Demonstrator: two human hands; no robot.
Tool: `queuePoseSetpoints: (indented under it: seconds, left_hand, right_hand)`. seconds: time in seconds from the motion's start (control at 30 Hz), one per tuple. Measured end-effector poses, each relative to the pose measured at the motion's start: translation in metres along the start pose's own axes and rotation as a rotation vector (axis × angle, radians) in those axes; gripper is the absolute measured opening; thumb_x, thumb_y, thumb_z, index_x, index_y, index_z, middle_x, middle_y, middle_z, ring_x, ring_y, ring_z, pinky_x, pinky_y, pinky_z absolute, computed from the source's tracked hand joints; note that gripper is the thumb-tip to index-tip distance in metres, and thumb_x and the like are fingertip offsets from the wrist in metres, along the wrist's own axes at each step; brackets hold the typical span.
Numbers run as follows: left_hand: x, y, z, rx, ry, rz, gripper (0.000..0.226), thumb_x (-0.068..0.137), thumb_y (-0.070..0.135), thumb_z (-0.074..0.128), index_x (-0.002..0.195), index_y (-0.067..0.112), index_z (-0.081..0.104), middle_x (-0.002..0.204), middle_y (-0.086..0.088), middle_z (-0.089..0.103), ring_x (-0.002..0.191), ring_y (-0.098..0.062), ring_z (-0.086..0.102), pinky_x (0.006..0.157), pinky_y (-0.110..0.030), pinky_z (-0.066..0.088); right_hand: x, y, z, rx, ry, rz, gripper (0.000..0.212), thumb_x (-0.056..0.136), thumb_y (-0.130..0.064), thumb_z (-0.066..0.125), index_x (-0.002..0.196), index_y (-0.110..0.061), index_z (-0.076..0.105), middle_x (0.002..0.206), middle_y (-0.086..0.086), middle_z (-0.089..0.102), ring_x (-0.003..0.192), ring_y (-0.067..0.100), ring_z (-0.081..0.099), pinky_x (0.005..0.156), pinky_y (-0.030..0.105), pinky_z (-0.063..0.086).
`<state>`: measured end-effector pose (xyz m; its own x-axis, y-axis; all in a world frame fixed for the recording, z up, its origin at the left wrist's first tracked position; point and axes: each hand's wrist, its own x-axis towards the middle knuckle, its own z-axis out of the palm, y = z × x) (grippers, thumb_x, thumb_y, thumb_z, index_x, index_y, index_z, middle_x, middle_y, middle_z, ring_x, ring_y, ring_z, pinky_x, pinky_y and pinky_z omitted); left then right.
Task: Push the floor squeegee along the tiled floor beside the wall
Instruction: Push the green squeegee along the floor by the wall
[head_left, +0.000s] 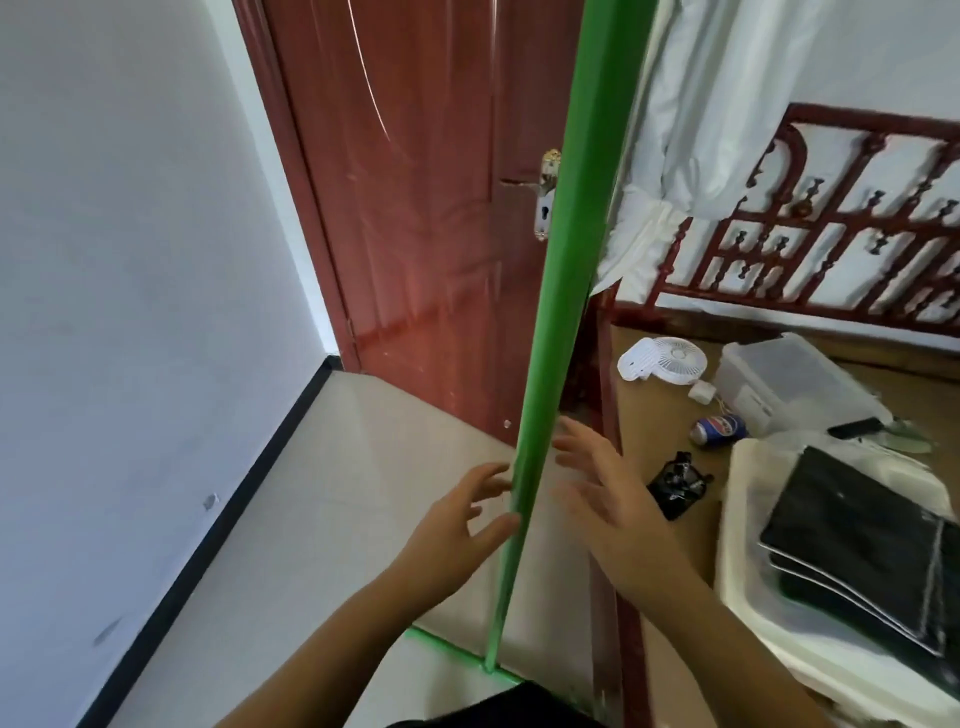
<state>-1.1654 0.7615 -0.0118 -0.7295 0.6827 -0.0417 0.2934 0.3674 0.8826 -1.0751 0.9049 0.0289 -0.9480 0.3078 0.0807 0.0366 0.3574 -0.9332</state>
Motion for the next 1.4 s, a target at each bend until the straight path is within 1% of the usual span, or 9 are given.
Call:
queuePoseSetpoints:
  seconds: [0.17, 0.27, 0.5, 0.67, 0.93, 1.07, 1.17, 1.3, 1.4]
  left_hand:
    - [0.019, 0.017, 0.012, -0.011, 0.036, 0.029, 0.035, 0.087, 0.032, 0.052, 0.121, 0.024, 0.049, 0.12, 0.006, 0.062, 0.11, -0.006, 0.058, 0.1, -0.026, 0.046]
    - [0.02, 0.02, 0.02, -0.011, 0.136, 0.019, 0.03, 0.088, 0.029, 0.051, 0.117, 0.021, 0.053, 0.113, 0.002, 0.066, 0.105, -0.008, 0.061, 0.097, -0.028, 0.05]
    - [0.019, 0.015, 0.006, 0.033, 0.284, -0.075, 0.029, 0.09, 0.027, 0.049, 0.117, 0.017, 0.054, 0.115, -0.004, 0.066, 0.105, -0.015, 0.061, 0.098, -0.033, 0.048]
    - [0.021, -0.004, -0.03, 0.047, 0.385, -0.149, 0.031, 0.09, 0.027, 0.049, 0.118, 0.015, 0.053, 0.118, -0.005, 0.065, 0.108, -0.017, 0.061, 0.097, -0.036, 0.048]
    - [0.03, -0.054, -0.11, 0.043, 0.56, -0.257, 0.036, 0.087, 0.033, 0.051, 0.118, 0.015, 0.053, 0.113, -0.008, 0.067, 0.103, -0.02, 0.063, 0.093, -0.046, 0.05]
    - [0.038, -0.076, -0.154, 0.01, 0.612, -0.287, 0.03, 0.089, 0.027, 0.051, 0.116, 0.014, 0.053, 0.114, -0.007, 0.067, 0.104, -0.018, 0.061, 0.095, -0.038, 0.048]
    - [0.039, -0.09, -0.187, 0.013, 0.675, -0.324, 0.029, 0.09, 0.024, 0.049, 0.117, 0.013, 0.053, 0.113, -0.008, 0.066, 0.1, -0.017, 0.06, 0.085, -0.026, 0.044]
    - [0.037, -0.113, -0.222, -0.021, 0.768, -0.381, 0.029, 0.09, 0.028, 0.049, 0.115, 0.014, 0.054, 0.109, -0.009, 0.067, 0.1, -0.022, 0.062, 0.089, -0.035, 0.05]
    - [0.039, -0.128, -0.245, -0.068, 0.894, -0.425, 0.027, 0.09, 0.027, 0.049, 0.113, 0.013, 0.053, 0.107, -0.009, 0.067, 0.1, -0.023, 0.063, 0.089, -0.044, 0.052]
  right_hand:
    - [0.033, -0.007, -0.004, -0.08, -0.124, -0.101, 0.031, 0.089, -0.026, 0.051, 0.118, -0.035, 0.047, 0.111, -0.01, 0.064, 0.105, 0.002, 0.059, 0.092, 0.021, 0.048]
    - [0.041, -0.003, -0.009, -0.104, -0.19, -0.148, 0.028, 0.089, -0.025, 0.05, 0.116, -0.036, 0.048, 0.11, -0.006, 0.066, 0.103, 0.006, 0.062, 0.092, 0.027, 0.05]
    - [0.072, -0.006, 0.007, -0.017, -0.356, -0.246, 0.023, 0.089, -0.021, 0.051, 0.109, -0.033, 0.052, 0.105, 0.0, 0.066, 0.101, 0.01, 0.062, 0.087, 0.023, 0.051]
    - [0.106, -0.02, 0.043, 0.023, -0.443, -0.289, 0.021, 0.089, -0.019, 0.051, 0.105, -0.033, 0.051, 0.096, -0.012, 0.063, 0.096, 0.005, 0.061, 0.079, 0.01, 0.047]
    - [0.173, -0.047, 0.13, 0.066, -0.561, -0.35, 0.021, 0.086, -0.017, 0.054, 0.09, -0.037, 0.054, 0.079, -0.026, 0.063, 0.081, -0.003, 0.059, 0.073, 0.013, 0.047]
    - [0.209, -0.06, 0.174, 0.055, -0.638, -0.348, 0.019, 0.087, -0.02, 0.053, 0.105, -0.023, 0.055, 0.092, -0.011, 0.064, 0.091, 0.007, 0.062, 0.079, 0.02, 0.051]
    - [0.234, -0.074, 0.209, 0.036, -0.716, -0.356, 0.02, 0.087, -0.021, 0.053, 0.106, -0.02, 0.054, 0.101, -0.001, 0.065, 0.094, 0.015, 0.064, 0.079, 0.021, 0.051]
    - [0.263, -0.09, 0.251, 0.003, -0.803, -0.402, 0.019, 0.087, -0.025, 0.053, 0.105, -0.021, 0.054, 0.105, 0.0, 0.065, 0.096, 0.015, 0.064, 0.069, 0.009, 0.048]
    - [0.288, -0.103, 0.284, 0.002, -0.875, -0.433, 0.015, 0.086, -0.025, 0.055, 0.101, -0.025, 0.053, 0.104, 0.0, 0.065, 0.097, 0.017, 0.063, 0.074, 0.022, 0.052]
